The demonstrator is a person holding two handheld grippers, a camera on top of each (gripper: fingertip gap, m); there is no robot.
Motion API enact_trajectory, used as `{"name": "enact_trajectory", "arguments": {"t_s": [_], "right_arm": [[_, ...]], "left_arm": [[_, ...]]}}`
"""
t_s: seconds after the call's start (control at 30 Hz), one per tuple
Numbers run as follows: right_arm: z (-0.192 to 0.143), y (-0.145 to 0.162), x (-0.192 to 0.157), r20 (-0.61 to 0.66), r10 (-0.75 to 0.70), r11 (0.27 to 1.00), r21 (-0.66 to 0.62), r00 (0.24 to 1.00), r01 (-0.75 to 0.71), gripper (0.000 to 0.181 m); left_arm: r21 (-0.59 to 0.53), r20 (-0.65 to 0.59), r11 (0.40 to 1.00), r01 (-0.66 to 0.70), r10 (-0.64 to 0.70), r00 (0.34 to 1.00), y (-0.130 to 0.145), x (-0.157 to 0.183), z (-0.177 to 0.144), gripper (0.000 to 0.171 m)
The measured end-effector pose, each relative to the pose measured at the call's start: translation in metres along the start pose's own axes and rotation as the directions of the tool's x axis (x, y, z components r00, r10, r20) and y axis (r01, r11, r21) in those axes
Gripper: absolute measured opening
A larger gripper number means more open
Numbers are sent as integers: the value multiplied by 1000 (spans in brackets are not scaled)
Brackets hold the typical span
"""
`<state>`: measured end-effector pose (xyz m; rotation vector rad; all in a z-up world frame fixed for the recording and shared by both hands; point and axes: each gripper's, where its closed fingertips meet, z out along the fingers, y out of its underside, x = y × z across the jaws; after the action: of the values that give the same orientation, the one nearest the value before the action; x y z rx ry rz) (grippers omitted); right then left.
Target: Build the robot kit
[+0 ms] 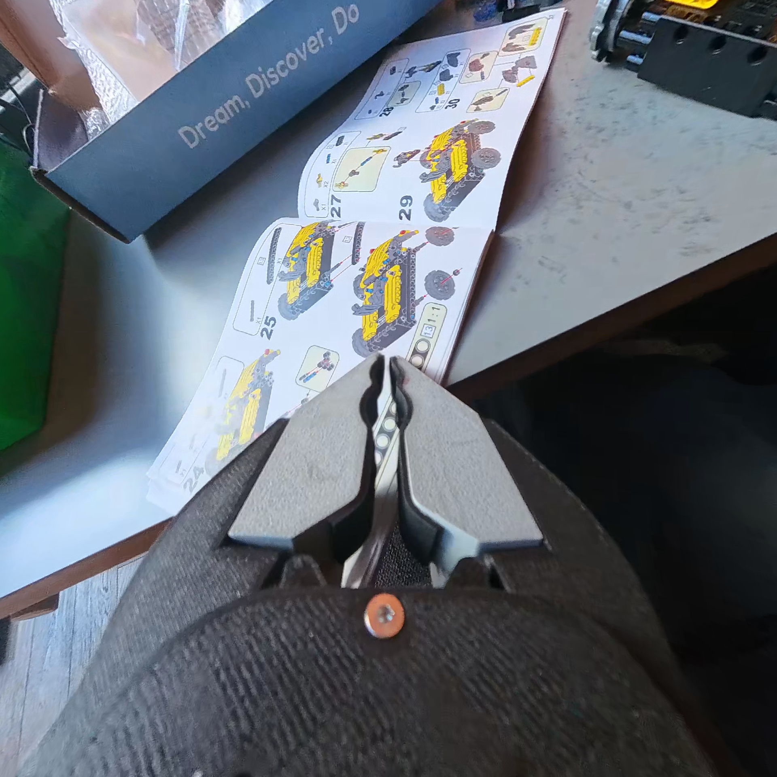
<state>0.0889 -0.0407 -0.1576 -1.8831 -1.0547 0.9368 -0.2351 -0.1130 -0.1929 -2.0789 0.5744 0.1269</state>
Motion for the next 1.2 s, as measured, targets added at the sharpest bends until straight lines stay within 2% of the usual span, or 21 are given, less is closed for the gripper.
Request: {"name": "enact_trajectory", "arguments": {"t_s": [0.07, 0.13, 0.27, 0.4, 0.57, 0.7, 0.83, 1.07, 1.2], "right_arm": [[0, 0, -1, 1, -5, 1000, 3, 1000, 5, 36], [-1, -1, -1, -2, -11, 1000, 6, 1000, 11, 33], [-2, -2, -2, -9, -26, 999, 21, 1000, 26, 33], [-5, -6, -4, -16, -51, 997, 52, 999, 52, 33], [-11, -12, -3, -56, -84, 991, 99, 995, 89, 37], [-18, -18, -1, -104, -104, 981, 151, 989, 119, 42], [-20, -20, -1, -99, -95, 980, 165, 991, 111, 43], [-18, -18, 0, -118, -107, 981, 147, 987, 124, 56], [-16, -16, 1, -122, -106, 984, 129, 987, 121, 62]], "left_arm": [[9, 0, 1000, 6, -6, 1000, -1, 1, -2, 2], [34, -14, 999, 20, -19, 1000, -6, 6, -5, 12], [155, -67, 987, 34, -24, 997, -39, 28, -18, 19], [260, -175, 964, 61, -15, 984, -67, 66, -27, 25], [310, -369, 941, 135, -12, 929, -82, 127, -30, 38], [336, -435, 938, 84, 75, 897, -82, 163, -26, 37], [340, -495, 939, 59, 126, 860, -80, 187, -23, 36], [289, -618, 947, 143, 70, 783, -73, 215, -22, 33], [296, -623, 946, 132, 86, 777, -73, 218, -23, 32]]}}
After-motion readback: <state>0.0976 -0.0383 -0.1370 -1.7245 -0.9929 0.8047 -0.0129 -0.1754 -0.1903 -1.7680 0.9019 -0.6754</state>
